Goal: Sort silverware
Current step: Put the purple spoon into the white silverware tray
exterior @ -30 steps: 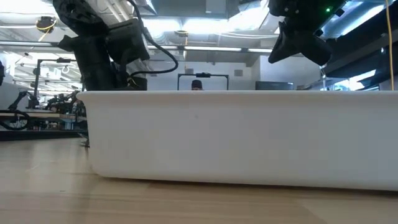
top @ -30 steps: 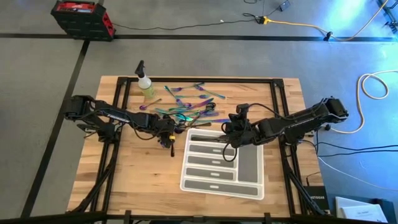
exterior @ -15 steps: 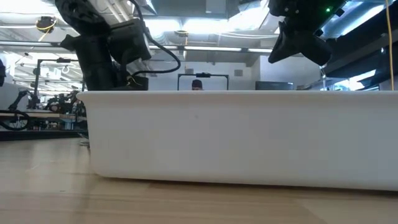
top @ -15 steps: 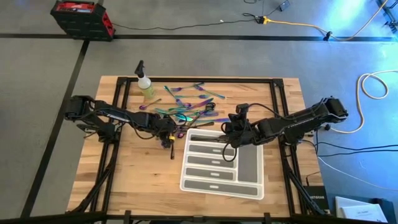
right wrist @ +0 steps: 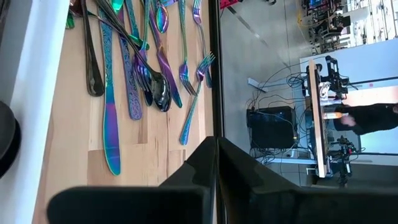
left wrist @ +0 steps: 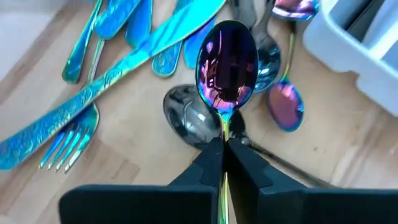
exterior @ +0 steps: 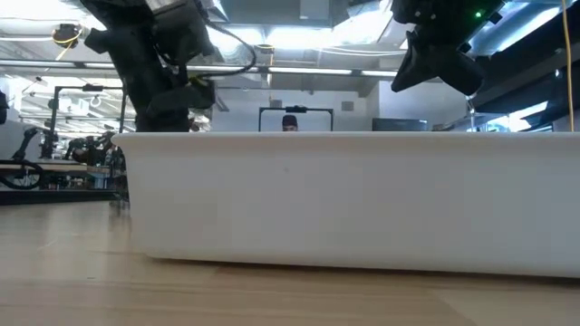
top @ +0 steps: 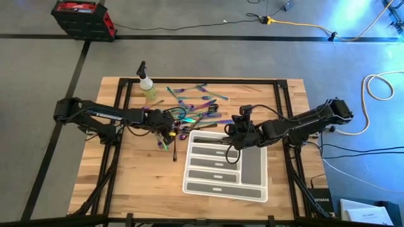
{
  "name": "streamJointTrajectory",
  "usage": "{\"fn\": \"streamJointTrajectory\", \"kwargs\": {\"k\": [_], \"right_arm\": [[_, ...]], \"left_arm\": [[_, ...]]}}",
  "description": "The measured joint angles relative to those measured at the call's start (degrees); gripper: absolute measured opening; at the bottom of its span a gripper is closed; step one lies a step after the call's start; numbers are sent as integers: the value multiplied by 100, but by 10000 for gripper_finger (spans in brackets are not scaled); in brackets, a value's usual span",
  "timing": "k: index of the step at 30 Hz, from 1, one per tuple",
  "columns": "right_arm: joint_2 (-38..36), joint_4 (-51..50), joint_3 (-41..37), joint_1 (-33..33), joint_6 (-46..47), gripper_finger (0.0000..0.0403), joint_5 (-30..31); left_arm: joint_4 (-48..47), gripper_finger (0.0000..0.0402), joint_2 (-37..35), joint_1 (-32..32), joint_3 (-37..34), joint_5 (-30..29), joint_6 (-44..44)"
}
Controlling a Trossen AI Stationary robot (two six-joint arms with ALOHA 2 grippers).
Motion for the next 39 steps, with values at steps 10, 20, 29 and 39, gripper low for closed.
{"fn": "streamJointTrajectory", "kwargs": {"k": [10,20,29,39], "right_arm": [[0,-7,0,-2,88,0,19],[0,15,0,-44,1611,0,4],[0,78,0,-391,2382,0,342],[-194,7,0,-691,3193,0,1342]], "left_arm": [[738,0,-7,-2,9,-123,581],[2426,0,-7,-374,11,273,1824],[3526,0,274,-353,195,1056,2460],[2185,0,1940,-406,1926,1304,3621]]}}
